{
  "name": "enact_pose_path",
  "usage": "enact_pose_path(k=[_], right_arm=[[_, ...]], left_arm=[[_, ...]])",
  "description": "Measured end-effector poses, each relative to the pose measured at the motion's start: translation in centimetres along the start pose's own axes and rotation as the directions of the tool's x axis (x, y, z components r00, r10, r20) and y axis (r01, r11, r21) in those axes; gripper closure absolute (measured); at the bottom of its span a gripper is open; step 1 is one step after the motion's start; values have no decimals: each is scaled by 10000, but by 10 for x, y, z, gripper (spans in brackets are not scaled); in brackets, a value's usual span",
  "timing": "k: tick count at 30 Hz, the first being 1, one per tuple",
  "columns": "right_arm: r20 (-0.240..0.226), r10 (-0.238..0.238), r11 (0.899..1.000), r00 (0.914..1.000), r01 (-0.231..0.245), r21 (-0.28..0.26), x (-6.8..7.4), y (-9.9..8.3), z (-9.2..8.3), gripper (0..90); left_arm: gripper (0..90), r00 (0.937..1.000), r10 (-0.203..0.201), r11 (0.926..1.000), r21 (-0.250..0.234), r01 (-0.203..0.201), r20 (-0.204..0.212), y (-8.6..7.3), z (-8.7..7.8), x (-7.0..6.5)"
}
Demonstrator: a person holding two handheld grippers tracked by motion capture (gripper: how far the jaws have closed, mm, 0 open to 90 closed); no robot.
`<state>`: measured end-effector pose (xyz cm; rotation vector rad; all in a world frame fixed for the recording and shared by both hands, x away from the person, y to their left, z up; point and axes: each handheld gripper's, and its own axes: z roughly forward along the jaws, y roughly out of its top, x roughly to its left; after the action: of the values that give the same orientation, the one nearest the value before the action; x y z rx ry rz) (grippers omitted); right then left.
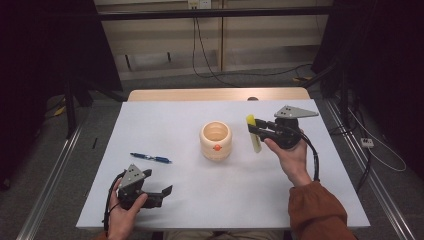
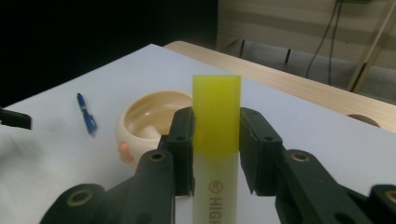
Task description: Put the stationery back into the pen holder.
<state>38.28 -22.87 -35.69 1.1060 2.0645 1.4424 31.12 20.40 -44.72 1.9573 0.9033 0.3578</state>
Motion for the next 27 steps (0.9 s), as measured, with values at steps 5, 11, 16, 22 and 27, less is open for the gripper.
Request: enact_pose_path(k=[5,11,16,22,27], right_arm=[[-217,-48,9997,9998,44,-225,6,9,8,671],[-561,-251,9987,9981,225,-468,14,20,18,671],[-667,-226,9982,9975,188,-571,16,26,27,671],[-775,-221,9967,9967,160,-792,18,38,33,671],[-831,-402,9969,9957,344,-702,22,47,42,671]], left_arm=[[57,9999,-121,9999,21,121,-27,-1,0,0],[58,9999,-119,9999,-19,119,-36,-1,0,1],[57,9999,-133,9999,-52,133,-28,-1,0,1],[58,9999,-105,9999,-55,105,-17,-1,0,1],[57,9999,-139,9999,-68,139,-2,-1,0,1]])
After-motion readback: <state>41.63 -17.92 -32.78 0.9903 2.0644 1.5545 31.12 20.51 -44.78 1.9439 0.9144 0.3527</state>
